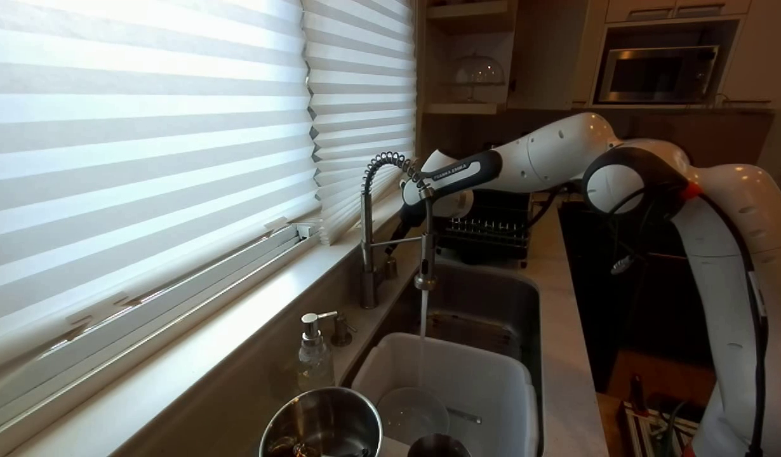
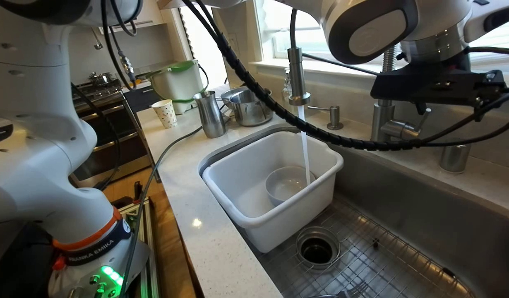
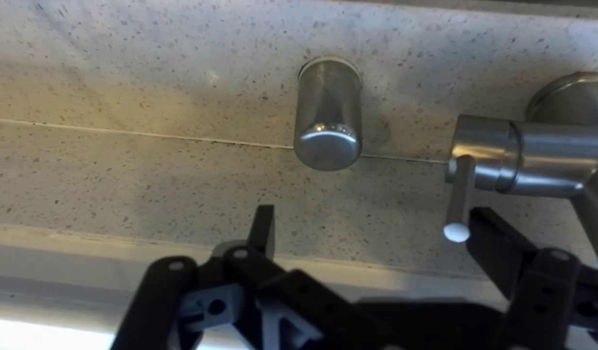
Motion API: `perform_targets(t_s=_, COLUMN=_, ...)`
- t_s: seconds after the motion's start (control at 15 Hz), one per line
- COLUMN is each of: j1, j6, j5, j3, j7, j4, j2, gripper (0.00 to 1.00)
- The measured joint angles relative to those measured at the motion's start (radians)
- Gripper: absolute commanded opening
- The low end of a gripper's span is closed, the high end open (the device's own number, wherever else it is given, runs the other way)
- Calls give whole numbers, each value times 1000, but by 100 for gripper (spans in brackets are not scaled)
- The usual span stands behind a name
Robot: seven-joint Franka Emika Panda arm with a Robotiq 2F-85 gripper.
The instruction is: Open the faucet
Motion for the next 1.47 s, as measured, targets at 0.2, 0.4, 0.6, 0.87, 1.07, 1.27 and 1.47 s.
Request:
perform_targets(t_s=0.2, j1=-7, j6=-10, j5=0, j3=0, j7=3, j4=13, j2=3, gripper=100)
perform_targets(t_s=0.4, j1=-11, j6=-61, j5=-5, j3=-10, j7=17, j4=42, j2=-4, gripper=100)
perform_targets(t_s=0.6, j1=-12, j6=-178, j5=-49, j3=-43, j7=51, j4=83, j2=-32, gripper=100)
perform_targets(t_s=0.87, j1=-13, j6=-444, j5=-105, j3=-85, j7=68, j4=120, j2=-102, gripper=100)
perform_targets(t_s=1.07, j1=-13, j6=-659, j5=-119, j3=-104, j7=64, j4=127, j2=-168, gripper=100)
perform_targets(t_s=1.27, j1=-13, j6=-852, j5=-113, j3=-119, j7=30, j4=128, j2=-232, gripper=100)
perform_targets(t_s=1.47, j1=-13, j6=-998, j5=-91, j3=-143, j7=-33, j4=128, j2=-286, gripper=100)
